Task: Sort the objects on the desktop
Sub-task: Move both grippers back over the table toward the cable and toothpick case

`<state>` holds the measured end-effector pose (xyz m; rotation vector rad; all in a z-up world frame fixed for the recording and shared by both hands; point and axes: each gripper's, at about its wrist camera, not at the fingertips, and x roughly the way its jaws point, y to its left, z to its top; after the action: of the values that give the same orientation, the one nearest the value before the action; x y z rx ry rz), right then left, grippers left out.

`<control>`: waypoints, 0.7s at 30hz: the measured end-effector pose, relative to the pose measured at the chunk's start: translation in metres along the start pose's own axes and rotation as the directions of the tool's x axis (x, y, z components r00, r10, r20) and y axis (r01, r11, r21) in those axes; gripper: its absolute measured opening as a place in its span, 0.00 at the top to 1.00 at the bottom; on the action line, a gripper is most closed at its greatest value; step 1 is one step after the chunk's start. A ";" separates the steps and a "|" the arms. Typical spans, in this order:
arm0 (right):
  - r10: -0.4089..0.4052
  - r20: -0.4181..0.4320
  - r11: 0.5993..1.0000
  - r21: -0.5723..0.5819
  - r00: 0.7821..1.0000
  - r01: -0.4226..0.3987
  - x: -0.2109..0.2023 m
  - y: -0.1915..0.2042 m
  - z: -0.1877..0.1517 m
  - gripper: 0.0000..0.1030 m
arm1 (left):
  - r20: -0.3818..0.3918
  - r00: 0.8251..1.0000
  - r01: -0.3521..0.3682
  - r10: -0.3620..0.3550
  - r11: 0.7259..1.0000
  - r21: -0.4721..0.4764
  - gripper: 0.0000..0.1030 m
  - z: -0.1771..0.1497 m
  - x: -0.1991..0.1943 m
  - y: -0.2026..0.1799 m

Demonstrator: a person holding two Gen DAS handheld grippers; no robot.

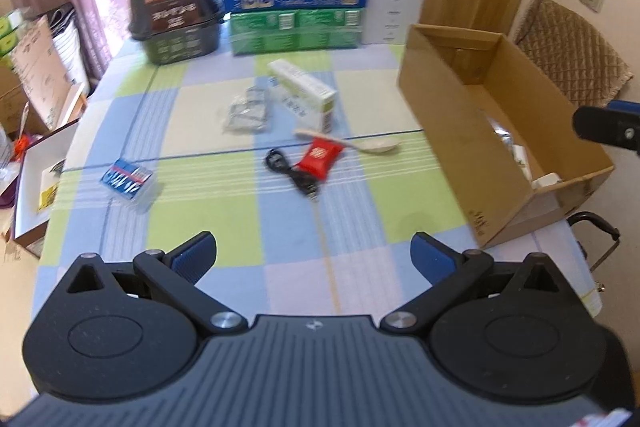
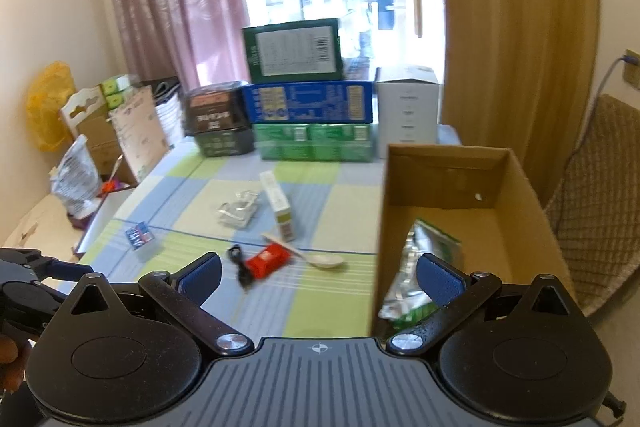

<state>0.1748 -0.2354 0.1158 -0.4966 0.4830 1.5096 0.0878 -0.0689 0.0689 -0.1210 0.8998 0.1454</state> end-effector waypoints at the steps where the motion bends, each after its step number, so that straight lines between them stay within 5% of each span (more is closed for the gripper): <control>1: 0.010 -0.002 1.000 -0.007 1.000 -0.010 0.003 0.006 0.000 0.02 | -0.003 1.000 -0.007 0.007 1.000 -0.015 0.01 -0.003 0.000 0.008; 18: 0.122 -0.088 0.984 -0.122 0.989 -0.132 0.105 0.081 -0.024 0.03 | -0.030 0.990 -0.139 0.136 0.975 -0.174 0.01 -0.033 0.020 0.124; 21: 0.134 -0.103 0.976 -0.160 0.986 -0.149 0.128 0.086 -0.028 0.12 | -0.026 0.990 -0.142 0.140 0.970 -0.197 0.01 -0.034 0.032 0.139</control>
<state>0.0895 -0.1476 0.0170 -0.6772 0.4731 1.6786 0.0570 0.0651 0.0166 -0.2439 0.9050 0.3680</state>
